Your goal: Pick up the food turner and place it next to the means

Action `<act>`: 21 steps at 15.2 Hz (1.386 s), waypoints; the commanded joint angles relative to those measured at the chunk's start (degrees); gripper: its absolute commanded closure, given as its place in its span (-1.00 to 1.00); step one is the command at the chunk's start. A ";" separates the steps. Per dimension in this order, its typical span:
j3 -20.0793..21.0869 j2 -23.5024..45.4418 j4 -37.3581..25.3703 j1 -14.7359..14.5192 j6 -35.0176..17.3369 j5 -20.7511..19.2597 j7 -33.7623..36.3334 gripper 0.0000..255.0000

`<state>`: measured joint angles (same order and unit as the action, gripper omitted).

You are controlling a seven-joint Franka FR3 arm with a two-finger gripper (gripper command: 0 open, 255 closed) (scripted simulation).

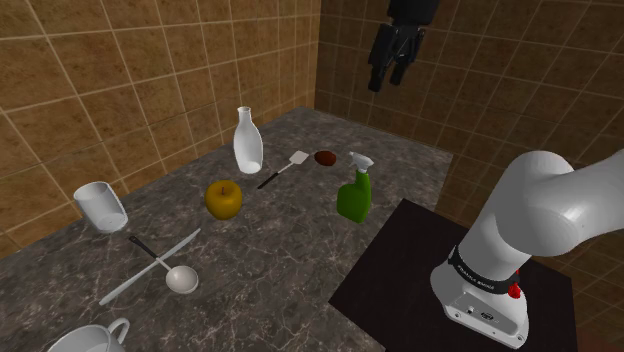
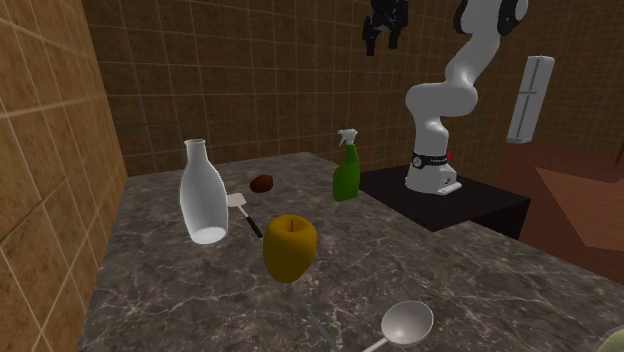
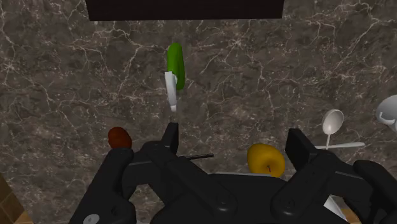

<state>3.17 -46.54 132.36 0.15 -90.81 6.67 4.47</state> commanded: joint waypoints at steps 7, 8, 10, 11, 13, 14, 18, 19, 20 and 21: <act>4.93 9.42 1.05 3.02 -10.14 2.13 10.95 -1.00; 5.68 11.21 0.95 3.55 -11.76 2.32 12.77 -1.00; 7.13 14.95 0.50 4.61 -14.92 2.56 16.41 -1.00; 7.80 16.88 0.17 5.14 -16.44 2.58 18.25 -1.00; 9.05 20.86 -0.70 6.18 -19.38 2.45 21.95 -1.00; 9.62 22.90 -1.24 6.70 -20.79 2.29 23.81 -1.00; 11.51 31.31 -4.00 8.67 -25.95 1.04 31.39 -1.00; 11.85 33.45 -4.84 9.11 -27.11 0.58 33.31 -1.00; 12.15 35.61 -5.73 9.53 -28.21 0.07 35.23 -1.00; 12.38 37.76 -6.67 9.91 -29.26 -0.49 37.16 -1.00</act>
<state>15.23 -11.31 126.99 9.59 -118.96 6.78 39.45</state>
